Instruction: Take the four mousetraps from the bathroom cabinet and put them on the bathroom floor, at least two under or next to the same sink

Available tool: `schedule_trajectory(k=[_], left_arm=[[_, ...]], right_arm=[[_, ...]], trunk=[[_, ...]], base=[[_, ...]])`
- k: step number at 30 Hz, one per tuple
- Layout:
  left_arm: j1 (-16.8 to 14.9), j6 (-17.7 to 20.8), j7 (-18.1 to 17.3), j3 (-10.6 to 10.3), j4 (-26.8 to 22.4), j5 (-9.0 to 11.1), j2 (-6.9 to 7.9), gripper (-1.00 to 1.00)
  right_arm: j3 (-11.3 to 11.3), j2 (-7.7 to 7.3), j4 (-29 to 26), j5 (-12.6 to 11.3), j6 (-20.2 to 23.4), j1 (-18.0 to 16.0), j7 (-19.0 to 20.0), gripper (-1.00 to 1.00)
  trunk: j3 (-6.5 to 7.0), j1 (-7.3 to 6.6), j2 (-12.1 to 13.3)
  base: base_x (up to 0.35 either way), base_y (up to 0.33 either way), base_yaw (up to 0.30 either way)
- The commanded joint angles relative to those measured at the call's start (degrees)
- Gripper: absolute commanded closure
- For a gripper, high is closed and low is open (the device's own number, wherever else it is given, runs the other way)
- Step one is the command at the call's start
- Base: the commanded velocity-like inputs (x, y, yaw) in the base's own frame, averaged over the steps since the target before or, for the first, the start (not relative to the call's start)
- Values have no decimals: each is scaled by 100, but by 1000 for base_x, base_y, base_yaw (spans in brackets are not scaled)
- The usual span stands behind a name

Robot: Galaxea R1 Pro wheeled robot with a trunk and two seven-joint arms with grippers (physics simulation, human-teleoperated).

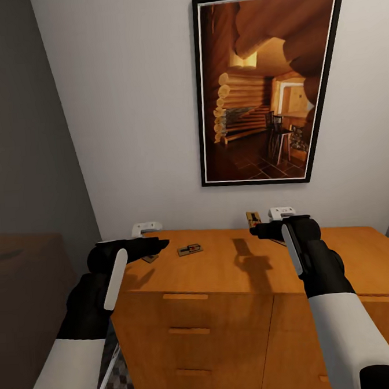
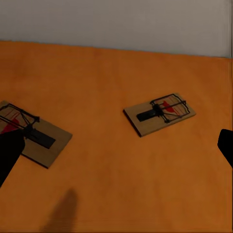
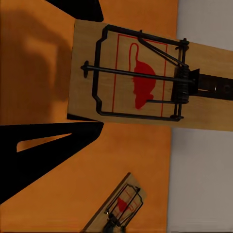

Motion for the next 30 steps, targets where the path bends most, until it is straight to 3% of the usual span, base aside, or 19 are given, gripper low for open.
schedule_trajectory(k=[1,17,23,30], left_arm=[[-5,26,-17,4,-2,-4,-8,-100],[-6,29,-18,-4,-1,-8,-24,-100],[-7,29,-18,-163,-1,-8,-26,-100],[-6,29,-17,-256,-1,-8,-34,-100]], right_arm=[[-16,-3,-11,34,24,-5,62,100],[-17,-33,-9,33,24,-5,57,100],[-17,-36,2,35,24,-5,60,100],[-25,-43,10,36,24,-5,41,100]], trunk=[[-7,0,-4],[-7,0,-4],[-7,0,-4],[-7,0,-4]], base=[[53,67,0],[59,97,0],[2,4,-14],[0,0,-211]])
